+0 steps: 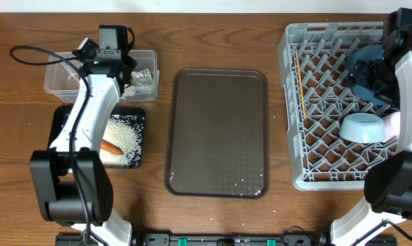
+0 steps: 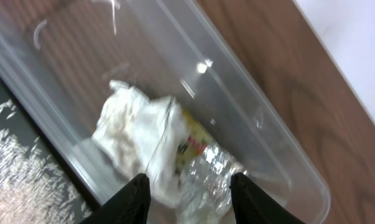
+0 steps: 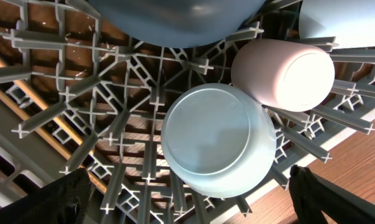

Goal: Sort waste into correct bins and load items into the dishwasher rack

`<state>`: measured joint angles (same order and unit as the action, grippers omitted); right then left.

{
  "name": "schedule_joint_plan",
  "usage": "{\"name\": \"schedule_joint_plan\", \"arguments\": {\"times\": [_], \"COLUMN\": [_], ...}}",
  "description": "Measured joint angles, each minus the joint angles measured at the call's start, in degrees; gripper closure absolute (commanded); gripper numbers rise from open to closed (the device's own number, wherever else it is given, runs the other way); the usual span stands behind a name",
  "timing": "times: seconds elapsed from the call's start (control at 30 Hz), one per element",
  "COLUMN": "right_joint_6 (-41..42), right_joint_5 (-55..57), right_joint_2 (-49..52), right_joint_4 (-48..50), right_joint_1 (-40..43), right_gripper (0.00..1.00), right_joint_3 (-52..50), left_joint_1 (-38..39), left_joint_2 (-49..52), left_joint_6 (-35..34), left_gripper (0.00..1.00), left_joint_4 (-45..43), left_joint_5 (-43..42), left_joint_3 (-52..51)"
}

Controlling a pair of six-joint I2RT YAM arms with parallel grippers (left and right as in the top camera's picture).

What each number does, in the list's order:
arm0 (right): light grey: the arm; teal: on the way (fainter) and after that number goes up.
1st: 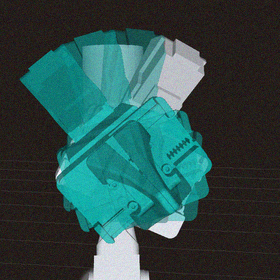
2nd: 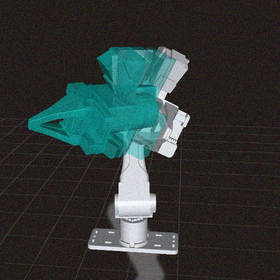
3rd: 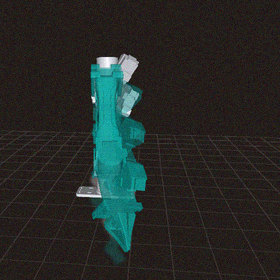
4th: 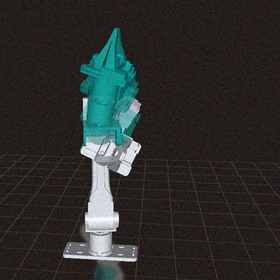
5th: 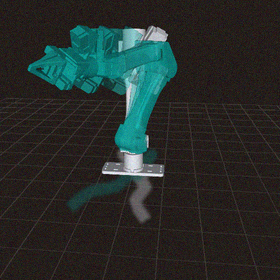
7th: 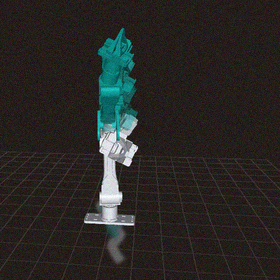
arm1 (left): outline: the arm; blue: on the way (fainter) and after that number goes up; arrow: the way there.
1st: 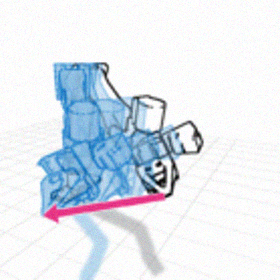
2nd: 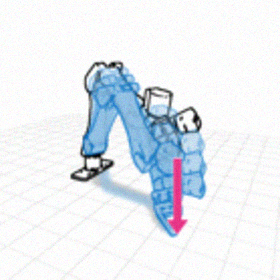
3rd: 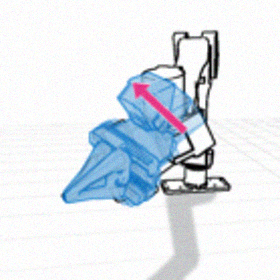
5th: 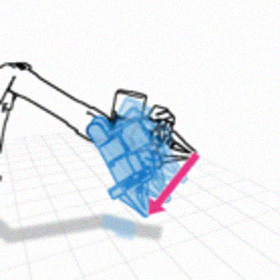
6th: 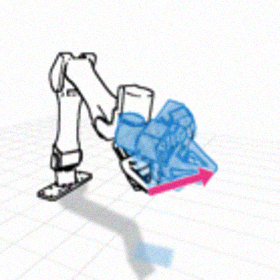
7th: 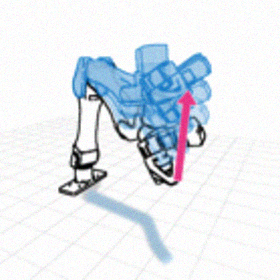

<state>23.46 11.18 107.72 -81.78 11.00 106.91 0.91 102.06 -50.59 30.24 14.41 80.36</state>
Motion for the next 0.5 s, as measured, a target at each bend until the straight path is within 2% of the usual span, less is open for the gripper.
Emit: {"name": "schedule_joint_plan", "arguments": {"times": [0.2,0.27,0.33,0.5], "right_joint_6": [0.0,0.0,0.0,0.0], "right_joint_5": [0.0,0.0,0.0,0.0], "right_joint_2": [0.0,0.0,0.0,0.0], "right_joint_4": [0.0,0.0,0.0,0.0], "right_joint_1": [0.0,0.0,0.0,0.0], "right_gripper": [0.01,0.01,0.01,0.01], "right_joint_3": [0.0,0.0,0.0,0.0], "left_joint_1": [0.0,0.0,0.0,0.0], "left_joint_2": [-9.6,-14.5,-19.3,-29.7], "left_joint_6": [0.0,-0.1,0.0,1.2], "left_gripper": [0.55,0.62,0.63,0.55], "left_joint_4": [10.1,15.7,21.5,34.6], "left_joint_5": [-7.5,-10.4,-12.6,-15.5], "left_joint_3": [-0.1,-0.1,0.0,-0.1]}}
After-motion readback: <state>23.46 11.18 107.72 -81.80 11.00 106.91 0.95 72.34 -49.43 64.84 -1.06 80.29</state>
